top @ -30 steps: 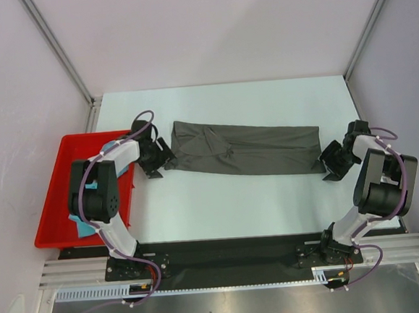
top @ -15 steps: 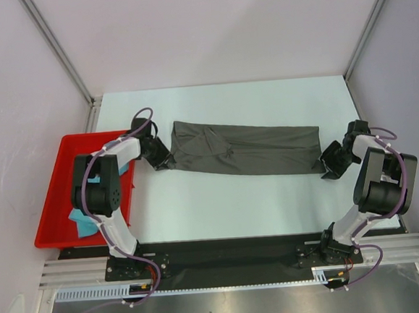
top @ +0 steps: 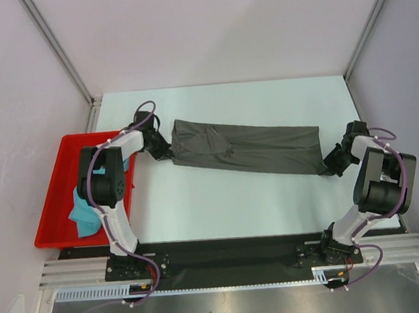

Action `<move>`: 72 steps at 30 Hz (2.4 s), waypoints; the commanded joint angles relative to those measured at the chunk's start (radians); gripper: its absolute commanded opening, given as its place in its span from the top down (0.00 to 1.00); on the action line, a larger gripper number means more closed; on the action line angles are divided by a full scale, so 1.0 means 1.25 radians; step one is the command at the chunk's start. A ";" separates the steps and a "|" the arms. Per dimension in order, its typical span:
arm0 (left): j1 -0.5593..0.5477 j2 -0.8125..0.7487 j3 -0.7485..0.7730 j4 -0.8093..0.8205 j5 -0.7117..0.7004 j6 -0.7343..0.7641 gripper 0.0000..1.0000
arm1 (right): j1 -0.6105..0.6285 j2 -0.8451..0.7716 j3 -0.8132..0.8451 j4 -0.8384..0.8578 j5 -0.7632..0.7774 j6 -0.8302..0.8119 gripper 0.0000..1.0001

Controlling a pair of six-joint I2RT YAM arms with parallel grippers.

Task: Fold and stack the t-shirts
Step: Fold the tshirt

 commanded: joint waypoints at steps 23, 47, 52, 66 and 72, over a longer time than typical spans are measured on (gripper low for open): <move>0.003 0.406 0.699 -0.061 -0.121 0.153 0.66 | 0.612 -0.339 -0.275 -0.011 -0.020 0.470 0.67; -0.393 -0.324 -0.075 0.002 -0.067 -0.014 0.40 | 0.215 -0.268 -0.022 -0.055 0.094 0.071 0.37; -0.561 -0.304 -0.181 0.166 0.005 -0.177 0.45 | 0.182 -0.156 0.048 -0.008 0.122 -0.028 0.41; -0.362 -0.326 -0.169 0.148 0.025 -0.071 0.29 | 0.154 -0.019 0.130 0.099 -0.012 -0.313 0.35; -0.299 -0.316 -0.132 0.093 0.069 -0.011 0.30 | 0.157 -0.041 0.048 0.166 -0.076 -0.382 0.31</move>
